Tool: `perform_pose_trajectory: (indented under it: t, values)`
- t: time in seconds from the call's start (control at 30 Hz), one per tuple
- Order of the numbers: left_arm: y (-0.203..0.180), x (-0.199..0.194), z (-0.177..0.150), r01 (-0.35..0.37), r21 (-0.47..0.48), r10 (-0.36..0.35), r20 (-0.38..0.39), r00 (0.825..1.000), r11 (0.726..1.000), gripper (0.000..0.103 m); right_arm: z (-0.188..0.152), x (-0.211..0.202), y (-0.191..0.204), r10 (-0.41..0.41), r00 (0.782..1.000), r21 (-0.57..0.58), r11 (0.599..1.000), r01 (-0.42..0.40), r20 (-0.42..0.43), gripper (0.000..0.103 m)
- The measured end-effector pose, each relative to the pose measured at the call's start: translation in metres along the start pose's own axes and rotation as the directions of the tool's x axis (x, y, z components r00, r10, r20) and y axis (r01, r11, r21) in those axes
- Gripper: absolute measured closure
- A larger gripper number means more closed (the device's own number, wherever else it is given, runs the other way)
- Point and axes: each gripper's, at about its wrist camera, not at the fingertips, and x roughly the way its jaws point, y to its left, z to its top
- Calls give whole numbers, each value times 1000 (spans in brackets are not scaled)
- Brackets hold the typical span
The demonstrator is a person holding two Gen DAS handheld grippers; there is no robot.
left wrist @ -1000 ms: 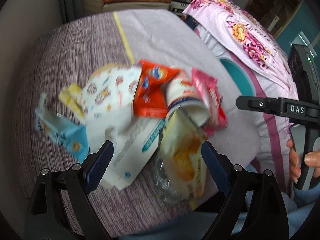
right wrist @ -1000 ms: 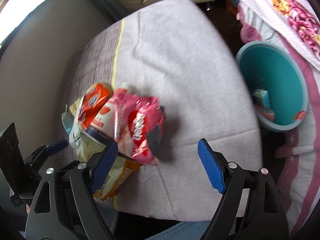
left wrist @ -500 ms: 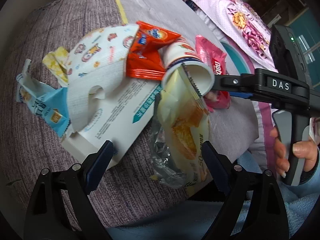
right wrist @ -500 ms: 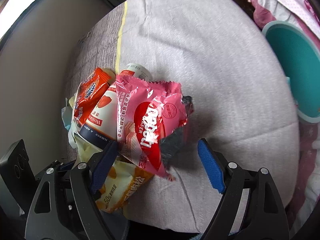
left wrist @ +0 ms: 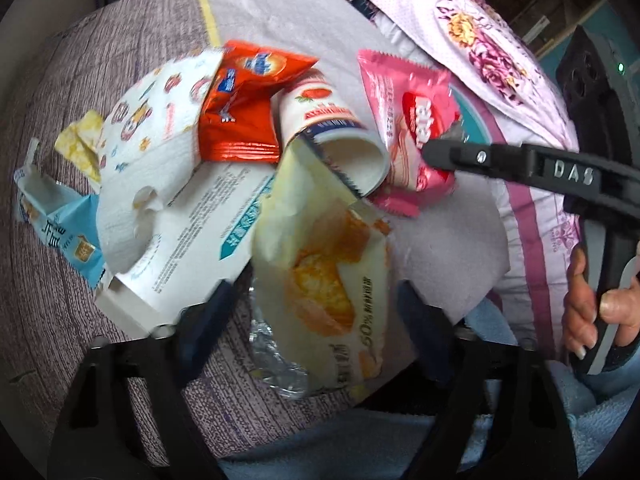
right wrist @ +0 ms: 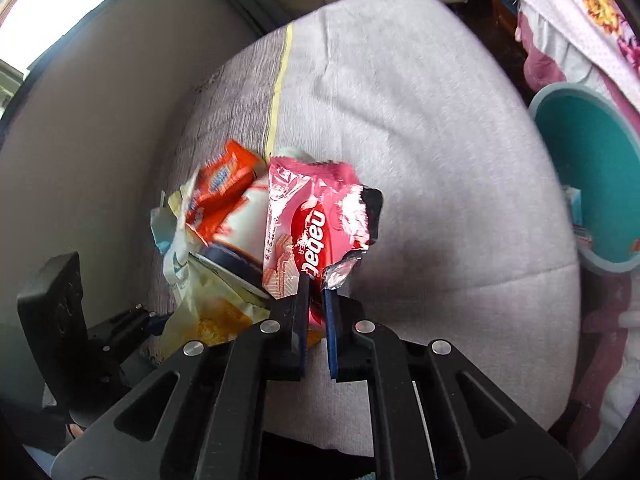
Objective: Collect trash
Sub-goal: 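Grasp the yellow snack bag with the left tool while the right tool grasps the pink nabati pack, then lift the snack bag and nabati pack and carry them toward the teal bucket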
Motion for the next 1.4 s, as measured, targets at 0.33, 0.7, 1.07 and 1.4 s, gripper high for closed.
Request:
perform_pose_trajectory:
  t: [0.33,0.7,1.07,1.4]
  values:
    - [-18,-9,5,-11,58,8,54,999,998,91,3,-26,-12,-32,996,10,999,31,82,98]
    - [-7,-1,8,5,23,-5,-10,1000,1000,35,-5,-25,-39,-17,999,82,997,15,28,66]
    - [-27,39,6,23,62,-15,-120,993,998,22,-17,-24,-49,-6,1000,113,994,3,23,40]
    - [-20,28,11,18,67,-16,-28,999,998,56,3,-1,-62,4,1000,161,987,-5,4,37]
